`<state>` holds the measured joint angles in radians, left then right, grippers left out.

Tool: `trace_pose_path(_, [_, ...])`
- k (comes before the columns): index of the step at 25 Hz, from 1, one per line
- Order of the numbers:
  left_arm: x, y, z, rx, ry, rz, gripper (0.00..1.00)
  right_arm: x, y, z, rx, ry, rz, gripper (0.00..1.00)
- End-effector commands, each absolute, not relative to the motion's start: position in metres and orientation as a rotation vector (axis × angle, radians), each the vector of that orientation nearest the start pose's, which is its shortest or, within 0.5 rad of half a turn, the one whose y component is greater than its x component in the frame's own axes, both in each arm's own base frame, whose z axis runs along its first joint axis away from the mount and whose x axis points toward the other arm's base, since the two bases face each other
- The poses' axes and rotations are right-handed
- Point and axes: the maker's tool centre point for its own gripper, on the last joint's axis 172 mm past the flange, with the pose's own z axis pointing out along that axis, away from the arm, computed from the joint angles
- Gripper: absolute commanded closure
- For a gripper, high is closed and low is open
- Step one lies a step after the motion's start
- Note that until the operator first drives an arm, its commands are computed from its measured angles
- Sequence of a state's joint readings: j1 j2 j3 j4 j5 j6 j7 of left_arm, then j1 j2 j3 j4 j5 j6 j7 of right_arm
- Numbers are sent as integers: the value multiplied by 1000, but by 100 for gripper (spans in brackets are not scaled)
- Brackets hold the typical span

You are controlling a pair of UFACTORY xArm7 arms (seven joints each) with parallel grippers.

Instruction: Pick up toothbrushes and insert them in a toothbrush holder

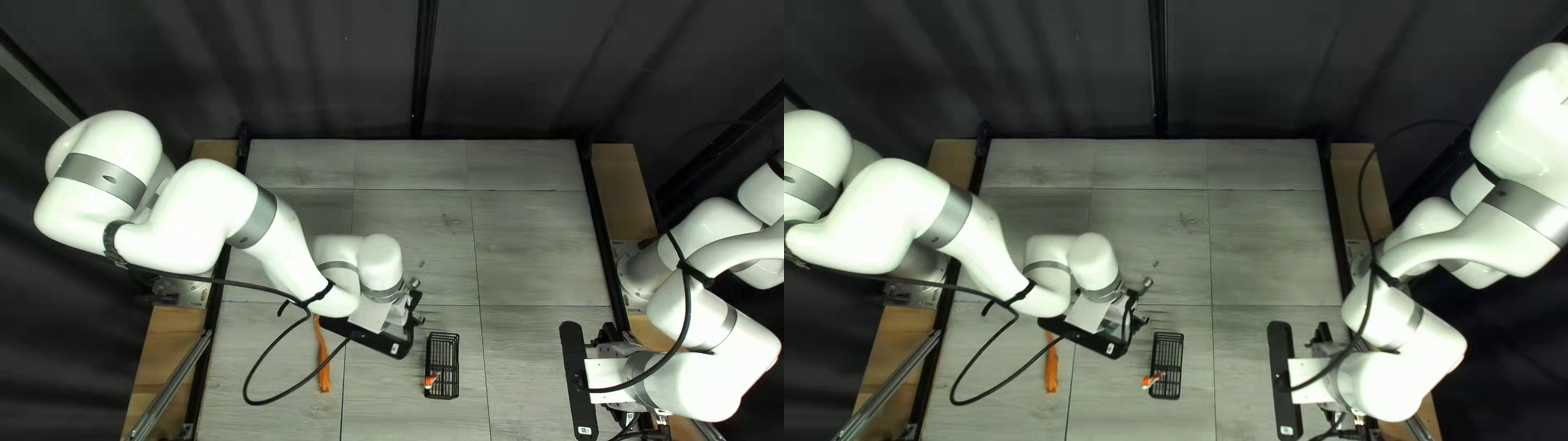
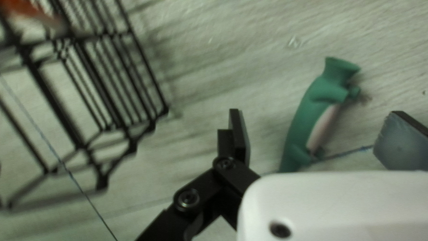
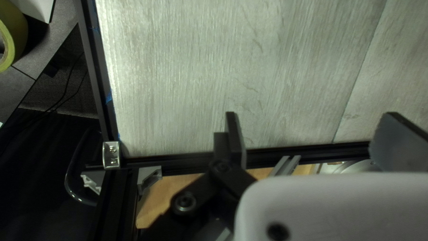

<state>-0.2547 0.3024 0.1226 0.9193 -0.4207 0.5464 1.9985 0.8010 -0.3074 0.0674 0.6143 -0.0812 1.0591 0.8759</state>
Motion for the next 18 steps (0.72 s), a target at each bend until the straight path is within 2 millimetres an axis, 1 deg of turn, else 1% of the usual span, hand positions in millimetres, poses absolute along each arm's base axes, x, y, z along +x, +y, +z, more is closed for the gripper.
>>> trace_pose_path(1, [496,-56,76,-2508,1872,-335,0,222,231,141,-3304,-54,36,0])
trace_pose_path(2, [492,-47,81,-2609,1697,-334,0,222,231,141,-3304,-54,36,0])
trace_pose_path(3, [486,-40,86,-2677,1558,-341,0,222,231,141,-3304,-54,36,0])
trace_pose_path(4, [471,-30,92,-2778,1310,-351,0,222,231,141,-3304,-54,36,0])
trace_pose_path(5, [462,-26,95,-2818,1195,-349,0,222,231,141,-3304,-54,36,0])
trace_pose_path(6, [444,-21,103,-2878,995,-346,0,222,231,141,-3304,-54,36,0])
trace_pose_path(7, [437,-21,107,-2904,893,-344,0,222,231,141,-3304,-54,36,0])
trace_pose_path(8, [434,-23,111,-2900,896,-339,0,222,231,141,-3304,-54,36,0])
trace_pose_path(13, [434,-23,111,-2900,896,-339,0,222,231,141,-3304,-54,36,0])
trace_pose_path(14, [434,-11,111,-2934,874,-325,0,222,231,141,-3304,-54,36,0])
trace_pose_path(15, [435,-2,113,-2965,836,-306,0,222,231,141,-3304,-54,36,0])
trace_pose_path(16, [437,8,115,-3001,738,-291,0,222,231,141,-3304,-54,36,0])
trace_pose_path(17, [439,13,118,-3036,607,-280,0,222,231,141,-3304,-54,36,0])
trace_pose_path(18, [440,14,120,-3054,518,-274,0,222,231,141,-3304,-54,36,0])
